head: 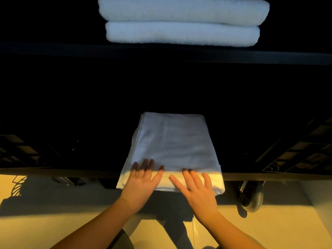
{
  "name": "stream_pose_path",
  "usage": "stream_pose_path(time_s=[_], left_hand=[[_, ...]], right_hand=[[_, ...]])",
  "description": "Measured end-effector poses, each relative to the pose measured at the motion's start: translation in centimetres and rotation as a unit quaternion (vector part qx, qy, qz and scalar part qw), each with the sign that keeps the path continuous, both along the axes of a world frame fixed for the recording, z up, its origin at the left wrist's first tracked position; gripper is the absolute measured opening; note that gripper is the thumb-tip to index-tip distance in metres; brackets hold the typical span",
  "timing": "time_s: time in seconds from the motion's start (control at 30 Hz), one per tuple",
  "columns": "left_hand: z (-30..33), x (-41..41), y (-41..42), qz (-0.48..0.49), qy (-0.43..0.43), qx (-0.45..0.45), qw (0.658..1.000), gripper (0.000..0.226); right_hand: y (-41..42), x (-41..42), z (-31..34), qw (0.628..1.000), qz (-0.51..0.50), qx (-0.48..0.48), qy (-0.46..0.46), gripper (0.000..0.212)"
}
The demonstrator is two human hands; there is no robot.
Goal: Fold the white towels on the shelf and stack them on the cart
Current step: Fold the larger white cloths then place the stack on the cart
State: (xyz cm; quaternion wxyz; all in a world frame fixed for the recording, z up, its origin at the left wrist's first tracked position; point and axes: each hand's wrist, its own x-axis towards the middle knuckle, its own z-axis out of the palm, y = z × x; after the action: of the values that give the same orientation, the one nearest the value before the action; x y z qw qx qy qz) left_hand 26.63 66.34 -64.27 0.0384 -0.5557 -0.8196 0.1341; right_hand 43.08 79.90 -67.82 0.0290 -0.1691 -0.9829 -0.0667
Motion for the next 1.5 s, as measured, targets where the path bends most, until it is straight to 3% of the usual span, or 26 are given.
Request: stream_pose_path(time_s=[0.13,0.2,0.33,0.4,0.5,0.57,0.7,0.77,0.83,0.9,1.03,1.13,1.2,1.27,1.4,1.5], left_hand=[[0.9,-1.7,1.8,-0.016,0.006,0.059,0.998,0.066],[1.3,-2.8,3.3,-0.002,-0.004,0.069,0.998,0.067],[0.5,-5.9,7.0,0.076,-0.038,0.005,0.996,0.068],[0.2,-7.0,7.9,0.071,-0.068,0.037,0.994,0.068],[-1.1,-8.2,7.5,0.054,-0.165,0.016,0.985,0.077],[-1.7,-8.0,7.1,0.055,-0.177,0.025,0.982,0.070],[-0.5,-7.6,11.1,0.068,-0.111,0.121,0.984,0.047],[-0.5,-7.6,13.7,0.072,-0.138,0.086,0.984,0.050],[-1.8,-8.3,14.9,0.115,-0.171,0.021,0.978,0.063],[-3.2,-9.9,14.6,0.154,-0.173,0.037,0.972,0.068],[-4.3,-12.2,14.0,0.215,-0.165,0.108,0.957,0.073],[-4.9,-11.5,14.0,0.224,-0.122,0.134,0.958,0.077],[-5.3,-10.9,13.7,0.214,-0.103,0.155,0.959,0.082],[-5.6,-10.9,13.4,0.203,-0.091,0.168,0.960,0.087],[-6.2,-11.1,13.2,0.199,-0.093,0.190,0.957,0.092],[-6.4,-11.3,13.3,0.197,-0.110,0.205,0.952,0.092]], right_hand=[[2.6,-1.7,1.1,0.993,0.017,0.088,0.076,0.077],[4.0,-3.0,1.8,0.985,0.016,0.110,0.133,0.052],[7.0,-6.1,3.1,0.988,-0.026,0.081,0.126,0.056],[8.4,-7.5,3.0,0.996,-0.065,0.019,0.055,0.064],[9.6,-8.2,0.7,0.990,-0.098,-0.087,-0.049,0.068],[9.6,-8.1,-0.8,0.988,-0.105,-0.100,-0.054,0.067],[10.2,-11.9,0.4,0.986,-0.052,-0.157,-0.003,0.048],[10.6,-14.7,1.1,0.977,0.013,-0.213,-0.003,0.045],[12.0,-15.8,0.4,0.979,0.039,-0.194,-0.051,0.051],[14.8,-15.3,-0.7,0.985,-0.042,-0.143,-0.092,0.054],[19.2,-14.6,-0.9,0.971,-0.212,-0.058,-0.090,0.057],[17.6,-17.4,-1.3,0.993,-0.073,-0.069,-0.054,0.054],[15.8,-19.9,-1.2,0.989,0.060,-0.135,-0.028,0.050],[15.3,-22.7,-0.7,0.983,0.117,-0.142,-0.017,0.049],[16.4,-28.0,-1.0,0.993,0.081,-0.086,-0.025,0.049],[20.0,-30.2,-1.2,0.994,-0.013,-0.094,-0.050,0.057]])
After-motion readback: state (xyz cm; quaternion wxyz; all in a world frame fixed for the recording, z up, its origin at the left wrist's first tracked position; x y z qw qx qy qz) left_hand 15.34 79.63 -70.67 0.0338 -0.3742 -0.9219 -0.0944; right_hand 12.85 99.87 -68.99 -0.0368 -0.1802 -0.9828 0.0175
